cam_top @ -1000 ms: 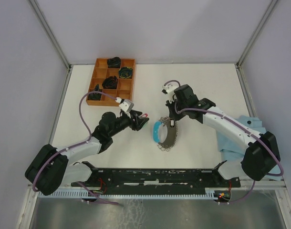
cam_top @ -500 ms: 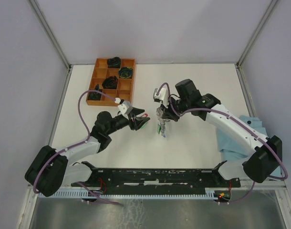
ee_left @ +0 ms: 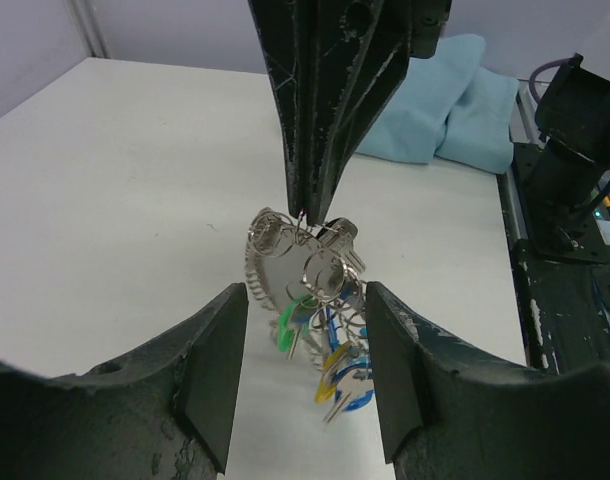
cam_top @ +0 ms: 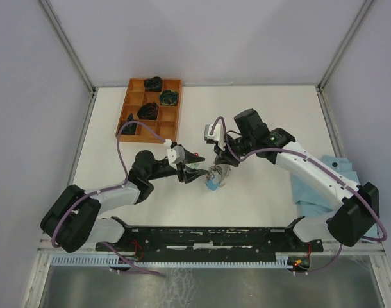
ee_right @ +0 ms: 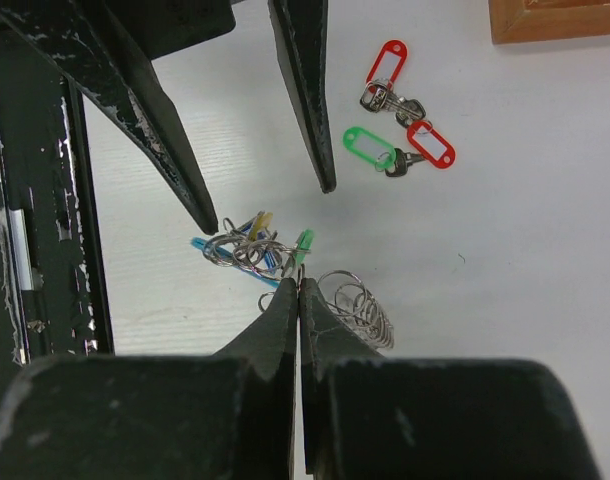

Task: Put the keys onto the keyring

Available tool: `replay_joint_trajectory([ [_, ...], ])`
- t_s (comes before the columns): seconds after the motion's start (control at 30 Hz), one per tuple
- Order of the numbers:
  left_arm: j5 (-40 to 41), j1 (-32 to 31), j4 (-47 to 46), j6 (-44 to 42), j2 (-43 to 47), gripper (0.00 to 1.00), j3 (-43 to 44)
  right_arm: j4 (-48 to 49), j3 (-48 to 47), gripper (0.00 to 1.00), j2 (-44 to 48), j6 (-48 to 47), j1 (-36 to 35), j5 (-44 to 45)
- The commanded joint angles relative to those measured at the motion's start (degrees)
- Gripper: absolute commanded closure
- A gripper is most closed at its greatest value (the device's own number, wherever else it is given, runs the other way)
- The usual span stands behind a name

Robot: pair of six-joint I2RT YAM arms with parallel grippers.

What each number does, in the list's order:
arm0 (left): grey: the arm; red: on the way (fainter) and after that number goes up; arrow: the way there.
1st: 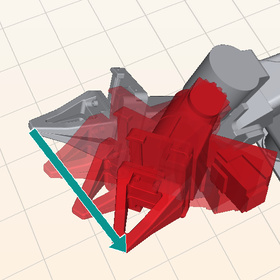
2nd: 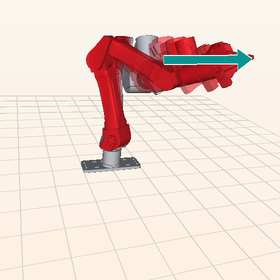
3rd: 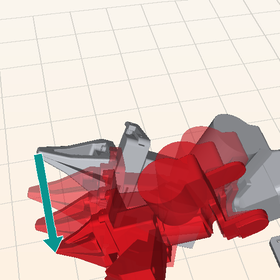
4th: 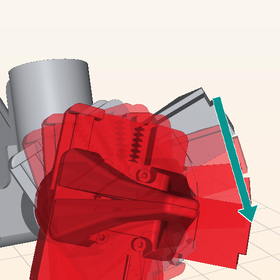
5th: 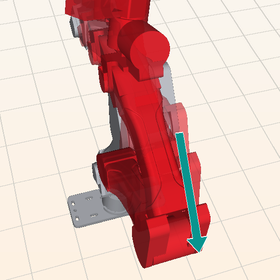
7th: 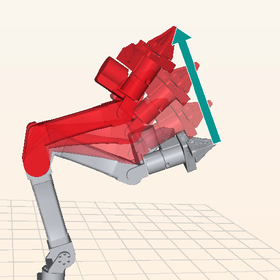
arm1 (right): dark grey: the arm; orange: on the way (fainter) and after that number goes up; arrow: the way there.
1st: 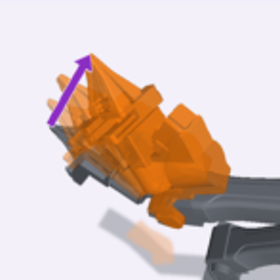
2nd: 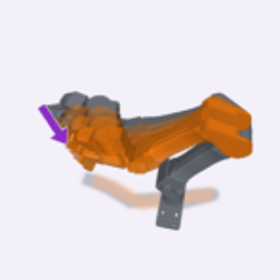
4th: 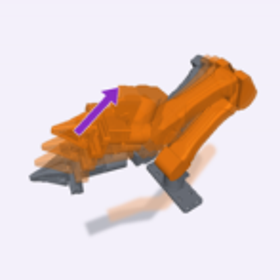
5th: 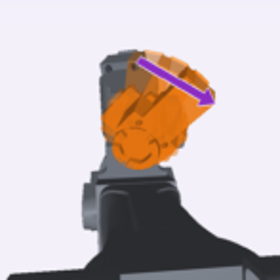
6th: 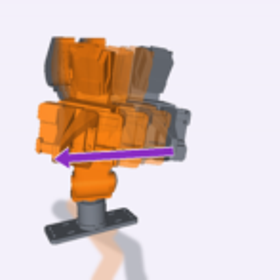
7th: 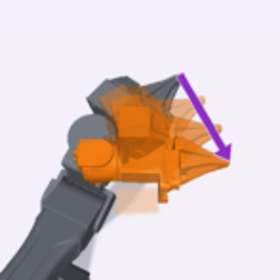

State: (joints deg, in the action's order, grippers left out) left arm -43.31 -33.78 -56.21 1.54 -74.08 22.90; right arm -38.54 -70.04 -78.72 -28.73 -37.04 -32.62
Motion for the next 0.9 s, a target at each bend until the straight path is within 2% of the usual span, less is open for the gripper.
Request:
replay_joint_trajectory([
  [0.0, -3.5, -1.1, -3.0, -5.4, -1.4, 0.45, 2.9, 1.5, -0.5, 0.99, 0.6, -2.6, -0.6, -3.2],
  [0.2, -5.0, -2.6, -2.6, -6.1, -4.3, 0.6, 5.0, 0.7, -0.4, 0.99, -0.1, -3.6, -0.9, -4.3],
  [0.53, -4.2, -2.6, -1.0, -6.4, -4.7, 0.64, 6.2, -1.0, -0.4, 0.99, -1.4, -5.4, -1.7, -5.3],
  [0.87, -6.5, -3.4, 2.9, -7.2, -5.8, 0.77, 6.9, -0.5, -0.6, 0.99, -0.9, -5.5, -1.8, -6.1],
])
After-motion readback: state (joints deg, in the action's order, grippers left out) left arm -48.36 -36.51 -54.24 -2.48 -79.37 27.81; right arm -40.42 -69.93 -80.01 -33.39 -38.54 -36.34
